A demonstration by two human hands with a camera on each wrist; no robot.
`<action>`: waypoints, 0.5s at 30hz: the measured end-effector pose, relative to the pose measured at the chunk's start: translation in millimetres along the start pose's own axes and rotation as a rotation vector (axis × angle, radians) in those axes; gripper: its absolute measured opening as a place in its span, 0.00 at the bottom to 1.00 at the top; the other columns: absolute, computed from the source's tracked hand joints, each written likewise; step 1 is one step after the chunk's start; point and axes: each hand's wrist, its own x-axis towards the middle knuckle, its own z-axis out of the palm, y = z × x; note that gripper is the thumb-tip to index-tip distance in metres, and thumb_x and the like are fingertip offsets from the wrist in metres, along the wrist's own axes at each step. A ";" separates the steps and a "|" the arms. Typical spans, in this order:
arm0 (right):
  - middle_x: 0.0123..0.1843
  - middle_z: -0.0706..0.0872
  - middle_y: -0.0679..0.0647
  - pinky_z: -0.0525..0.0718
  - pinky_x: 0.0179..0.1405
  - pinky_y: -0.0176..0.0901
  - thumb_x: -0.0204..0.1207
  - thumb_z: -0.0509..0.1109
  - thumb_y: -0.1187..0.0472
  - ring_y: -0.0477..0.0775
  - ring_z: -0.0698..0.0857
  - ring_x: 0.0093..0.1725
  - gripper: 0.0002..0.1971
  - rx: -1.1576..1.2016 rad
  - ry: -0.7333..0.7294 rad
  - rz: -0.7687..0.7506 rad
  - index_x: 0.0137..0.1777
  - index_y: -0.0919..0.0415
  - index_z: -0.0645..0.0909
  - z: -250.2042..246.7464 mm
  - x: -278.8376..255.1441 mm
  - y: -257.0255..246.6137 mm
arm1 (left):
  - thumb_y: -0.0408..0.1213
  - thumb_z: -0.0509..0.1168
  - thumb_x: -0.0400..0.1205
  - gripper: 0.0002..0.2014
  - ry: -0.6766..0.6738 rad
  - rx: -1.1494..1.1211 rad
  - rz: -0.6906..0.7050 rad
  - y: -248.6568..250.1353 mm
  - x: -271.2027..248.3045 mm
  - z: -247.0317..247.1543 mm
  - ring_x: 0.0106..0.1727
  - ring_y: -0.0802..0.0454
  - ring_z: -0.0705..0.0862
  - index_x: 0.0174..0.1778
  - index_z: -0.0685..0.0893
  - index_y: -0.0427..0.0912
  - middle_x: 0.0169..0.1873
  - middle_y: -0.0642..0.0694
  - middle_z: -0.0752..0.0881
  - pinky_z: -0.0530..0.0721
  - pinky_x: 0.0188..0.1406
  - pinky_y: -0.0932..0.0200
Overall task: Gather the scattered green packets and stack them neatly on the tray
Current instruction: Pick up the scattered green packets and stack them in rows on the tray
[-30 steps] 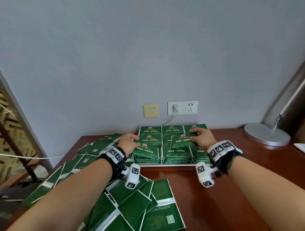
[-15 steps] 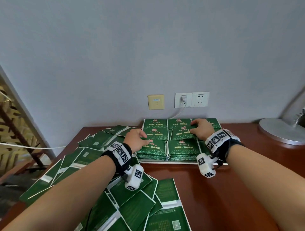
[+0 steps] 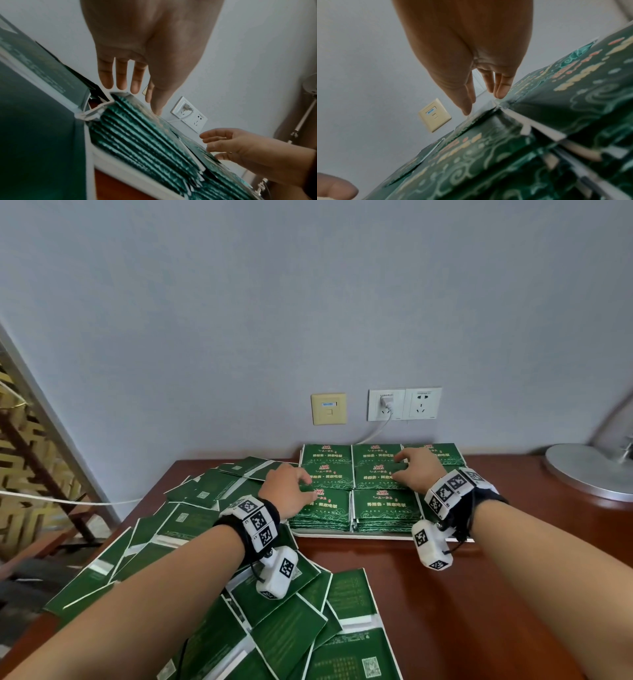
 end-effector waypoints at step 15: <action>0.68 0.85 0.51 0.79 0.66 0.45 0.77 0.73 0.57 0.53 0.84 0.64 0.15 -0.112 -0.121 -0.098 0.63 0.53 0.87 3.3 -13.3 -6.7 | 0.56 0.73 0.76 0.16 -0.111 0.090 -0.082 5.5 -5.9 -0.4 0.45 0.53 0.82 0.49 0.79 0.50 0.57 0.48 0.72 0.80 0.49 0.55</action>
